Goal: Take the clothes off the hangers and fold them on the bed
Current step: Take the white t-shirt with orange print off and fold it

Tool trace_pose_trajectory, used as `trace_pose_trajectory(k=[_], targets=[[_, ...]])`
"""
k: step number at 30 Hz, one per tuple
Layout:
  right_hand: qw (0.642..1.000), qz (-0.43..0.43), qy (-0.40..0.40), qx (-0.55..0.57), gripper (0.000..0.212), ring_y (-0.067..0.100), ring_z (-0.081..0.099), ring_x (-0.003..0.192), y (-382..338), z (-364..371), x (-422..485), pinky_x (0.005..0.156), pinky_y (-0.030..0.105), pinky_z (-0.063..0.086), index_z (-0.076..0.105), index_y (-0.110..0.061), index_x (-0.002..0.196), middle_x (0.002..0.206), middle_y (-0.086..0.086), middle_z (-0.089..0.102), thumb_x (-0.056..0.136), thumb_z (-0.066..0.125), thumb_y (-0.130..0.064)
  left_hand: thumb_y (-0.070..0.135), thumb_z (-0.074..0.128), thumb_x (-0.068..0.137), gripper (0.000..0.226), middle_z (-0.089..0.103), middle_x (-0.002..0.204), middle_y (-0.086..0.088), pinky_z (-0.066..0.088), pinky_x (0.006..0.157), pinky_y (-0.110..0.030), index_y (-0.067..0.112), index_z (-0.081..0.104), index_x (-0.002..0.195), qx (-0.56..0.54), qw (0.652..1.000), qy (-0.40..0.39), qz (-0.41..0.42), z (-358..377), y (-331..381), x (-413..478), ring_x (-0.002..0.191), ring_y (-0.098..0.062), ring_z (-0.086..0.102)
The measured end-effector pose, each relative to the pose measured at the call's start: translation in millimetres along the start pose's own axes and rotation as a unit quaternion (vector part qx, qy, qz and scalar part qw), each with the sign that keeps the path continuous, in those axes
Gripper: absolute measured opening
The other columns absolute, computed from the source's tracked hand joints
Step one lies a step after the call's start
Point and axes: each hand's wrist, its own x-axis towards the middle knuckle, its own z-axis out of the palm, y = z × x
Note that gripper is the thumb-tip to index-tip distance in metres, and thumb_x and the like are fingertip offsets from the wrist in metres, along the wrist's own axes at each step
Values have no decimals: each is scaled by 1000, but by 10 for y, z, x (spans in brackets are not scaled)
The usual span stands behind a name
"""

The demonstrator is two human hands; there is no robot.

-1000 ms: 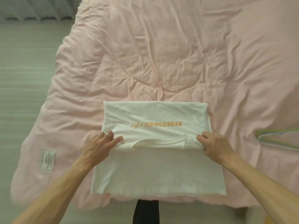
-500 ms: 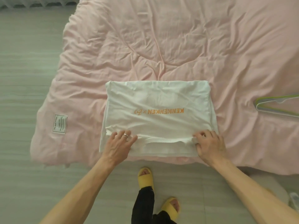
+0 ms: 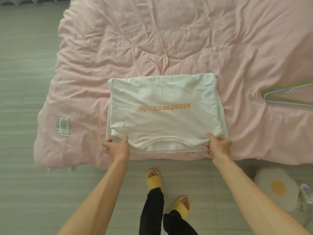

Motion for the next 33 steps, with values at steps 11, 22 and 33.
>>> trace_pose_trajectory(k=[11,22,33], targets=[[988,38,-34,145,14,10,53,58,-100,-7,110,51,27,42,57,-16,89,72,1,55,93,69,-23,24,65,96,33,69,117,-5,53,74,-31,15,59,128,-230,960,-120,-110,-102,-24,447,99,-20,68],[992,-12,-3,124,14,7,53,62,-10,-120,86,52,25,43,57,-23,85,73,-2,57,95,66,-24,18,61,100,24,69,107,-4,54,68,-24,9,63,122,-214,971,-80,-72,-227,-188,483,80,-11,67],[994,-19,16,105,6,11,57,69,199,-222,52,55,27,45,62,-22,93,80,0,62,95,68,-24,15,61,100,11,66,88,-2,52,50,-19,10,62,109,-208,974,-54,-75,-303,-387,395,72,-13,64]])
